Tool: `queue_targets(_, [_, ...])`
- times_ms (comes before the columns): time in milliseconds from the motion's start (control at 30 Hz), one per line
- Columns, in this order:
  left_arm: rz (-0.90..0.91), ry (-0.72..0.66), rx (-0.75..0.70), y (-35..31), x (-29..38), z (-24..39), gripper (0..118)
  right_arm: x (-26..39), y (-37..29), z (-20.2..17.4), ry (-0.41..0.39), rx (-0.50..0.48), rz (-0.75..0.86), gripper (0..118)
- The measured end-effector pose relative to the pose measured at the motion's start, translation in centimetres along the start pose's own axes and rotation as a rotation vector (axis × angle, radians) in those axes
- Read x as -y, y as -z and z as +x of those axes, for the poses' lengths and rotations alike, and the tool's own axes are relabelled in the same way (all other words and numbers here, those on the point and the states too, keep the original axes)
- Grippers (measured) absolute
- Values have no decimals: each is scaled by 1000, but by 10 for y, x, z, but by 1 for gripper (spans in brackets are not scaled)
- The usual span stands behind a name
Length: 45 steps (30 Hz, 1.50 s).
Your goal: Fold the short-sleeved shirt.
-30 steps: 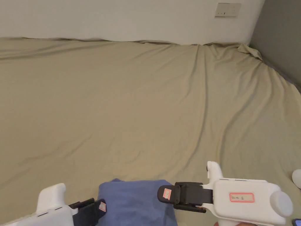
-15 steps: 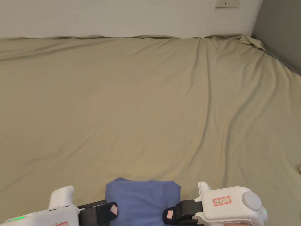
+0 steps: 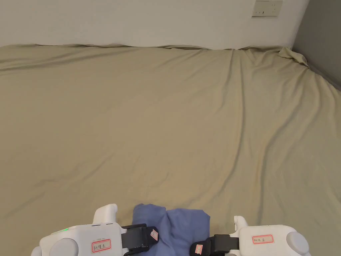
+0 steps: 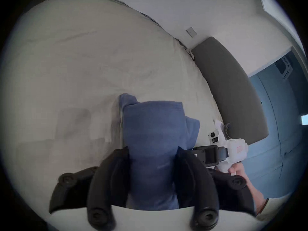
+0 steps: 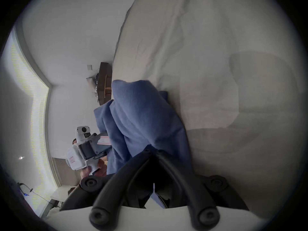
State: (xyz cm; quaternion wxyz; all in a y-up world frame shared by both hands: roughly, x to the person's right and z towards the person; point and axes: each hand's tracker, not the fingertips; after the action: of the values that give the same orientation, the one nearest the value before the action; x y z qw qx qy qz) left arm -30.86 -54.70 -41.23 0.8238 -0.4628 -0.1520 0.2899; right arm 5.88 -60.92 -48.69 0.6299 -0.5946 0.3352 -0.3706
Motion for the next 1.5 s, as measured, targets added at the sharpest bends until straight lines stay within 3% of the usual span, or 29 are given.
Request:
queue_targets(33, [7, -58, 14, -1, 1, -4, 41, -1, 0, -1, 0, 0, -1, 2])
queue_targets(100, [15, -142, 68, -1, -1, -15, 39, 1, -1, -5, -10, 8, 1, 2])
queue_targets(200, [18, -148, 91, -15, -1, -19, 38, 6, -9, -15, 1, -5, 18, 2])
queue_targets(333, [37, -143, 113, -59, -8, -34, 38, 13, -43, -44, -39, -243, 140, 2])
queue_targets(400, [61, -139, 79, -95, -16, -56, 38, 16, -62, -66, -118, -294, 193, 2])
queue_targets(533, [140, -194, -112, -197, -32, -149, 38, 29, -95, -107, -275, -267, 260, 2])
queue_targets(633, [169, -280, -326, -272, -35, -214, 38, 42, -111, -122, -347, -246, 304, 2])
queue_targets(700, [182, -293, -435, -314, -32, -257, 38, 49, -115, -124, -337, -250, 321, 2])
queue_targets(800, [231, -528, -585, -358, -12, -322, 38, 59, -118, -123, -303, -237, 334, 2])
queue_targets(900, [291, -636, -515, -370, 11, -333, 38, 66, -114, -122, -313, -179, 327, 2])
queue_targets(1067, [281, -552, -560, -355, 5, -319, 38, 69, -108, -124, -305, -130, 306, 2])
queue_targets(1100, [278, -533, -573, -354, 3, -314, 50, 68, -108, -126, -309, -127, 302, 2])
queue_targets(1167, [267, -540, -746, -360, -3, -306, 117, 68, -109, -132, -340, -59, 313, 2])
queue_targets(1200, [301, -500, -819, -364, -10, -288, 118, 69, -110, -137, -360, 16, 328, 2])
queue_targets(1233, [448, -384, -839, -377, -16, -259, 118, 67, -113, -140, -392, 107, 345, 2])
queue_targets(1300, [547, -219, -819, -382, -16, -199, 118, 62, -119, -155, -479, 318, 393, 2])
queue_targets(1333, [570, -152, -836, -382, -23, -169, 118, 58, -122, -167, -540, 430, 412, 2])
queue_targets(1400, [579, 15, -803, -380, -55, -129, 117, 48, -132, -196, -744, 656, 512, 2])
queue_targets(1433, [577, 106, -838, -374, -66, -97, 104, 43, -138, -214, -827, 723, 577, 2])
queue_targets(1467, [609, 194, -875, -368, -73, -68, 66, 38, -146, -230, -864, 751, 650, 2])
queue_targets(1500, [664, 284, -922, -361, -81, -39, 0, 32, -154, -248, -887, 778, 739, 2])
